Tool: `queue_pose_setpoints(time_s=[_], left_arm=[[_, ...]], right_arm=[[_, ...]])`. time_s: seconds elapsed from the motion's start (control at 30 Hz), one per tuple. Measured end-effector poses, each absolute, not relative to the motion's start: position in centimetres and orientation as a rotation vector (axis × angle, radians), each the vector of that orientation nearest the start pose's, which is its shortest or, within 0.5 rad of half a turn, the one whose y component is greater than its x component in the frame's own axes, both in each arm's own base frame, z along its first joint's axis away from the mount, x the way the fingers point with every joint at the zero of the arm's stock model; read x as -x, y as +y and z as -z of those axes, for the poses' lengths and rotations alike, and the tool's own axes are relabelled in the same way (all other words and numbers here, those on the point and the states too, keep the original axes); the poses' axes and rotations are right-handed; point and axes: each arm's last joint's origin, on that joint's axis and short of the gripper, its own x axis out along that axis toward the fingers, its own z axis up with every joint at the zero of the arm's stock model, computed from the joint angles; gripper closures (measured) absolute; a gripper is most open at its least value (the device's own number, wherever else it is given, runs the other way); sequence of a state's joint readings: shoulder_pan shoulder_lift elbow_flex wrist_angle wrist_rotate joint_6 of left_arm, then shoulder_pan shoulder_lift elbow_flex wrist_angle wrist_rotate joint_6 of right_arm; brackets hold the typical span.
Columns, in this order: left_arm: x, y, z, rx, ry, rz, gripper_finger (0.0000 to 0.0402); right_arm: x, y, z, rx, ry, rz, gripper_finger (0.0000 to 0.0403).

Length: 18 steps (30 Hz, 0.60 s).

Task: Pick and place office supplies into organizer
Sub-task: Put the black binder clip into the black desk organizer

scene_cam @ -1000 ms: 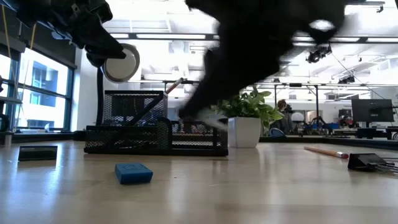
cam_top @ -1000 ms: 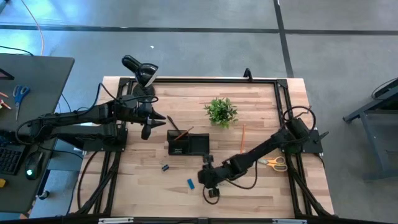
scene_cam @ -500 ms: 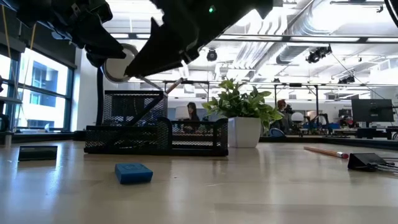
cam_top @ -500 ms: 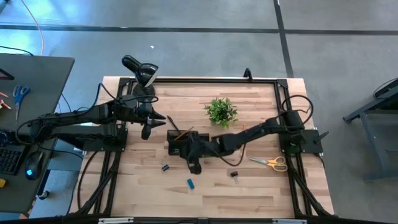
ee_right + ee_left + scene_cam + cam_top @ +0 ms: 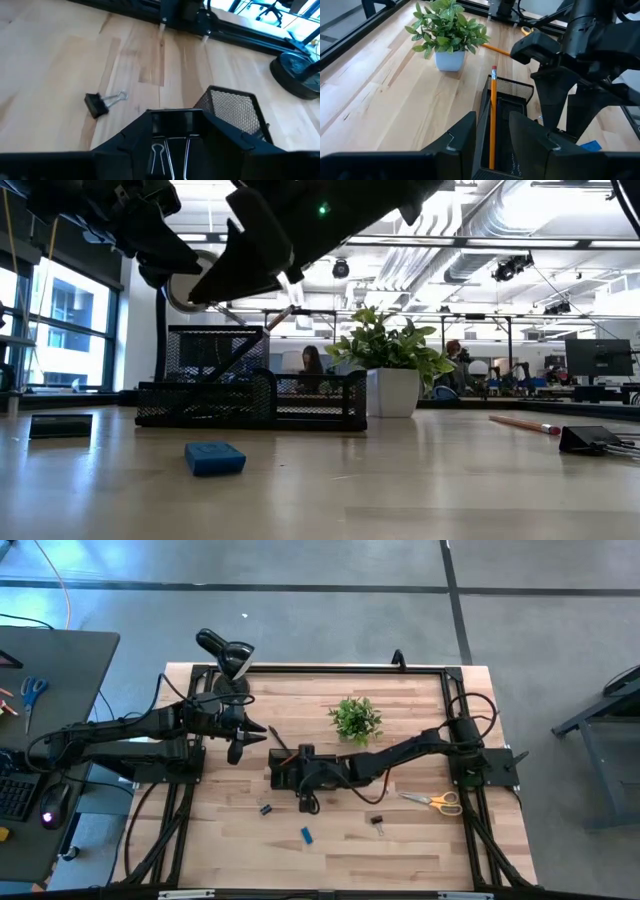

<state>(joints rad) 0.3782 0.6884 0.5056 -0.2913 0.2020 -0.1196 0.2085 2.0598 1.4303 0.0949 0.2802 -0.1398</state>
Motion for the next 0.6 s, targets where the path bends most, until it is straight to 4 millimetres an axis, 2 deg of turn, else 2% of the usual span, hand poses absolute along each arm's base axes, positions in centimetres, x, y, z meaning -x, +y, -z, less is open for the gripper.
queue_pose_setpoints(time_s=[0.33,0.6], left_arm=[[-14.47,5.13,-24.17,0.254,0.445,-0.201,0.0295],[-14.47,5.13,-24.17,0.254,0.445,-0.201,0.0296]], right_arm=[[-45.32,8.39,-19.43,0.258,0.500,0.043,0.0249],[-45.35,8.40,-19.50,0.253,0.493,0.045,0.0221]])
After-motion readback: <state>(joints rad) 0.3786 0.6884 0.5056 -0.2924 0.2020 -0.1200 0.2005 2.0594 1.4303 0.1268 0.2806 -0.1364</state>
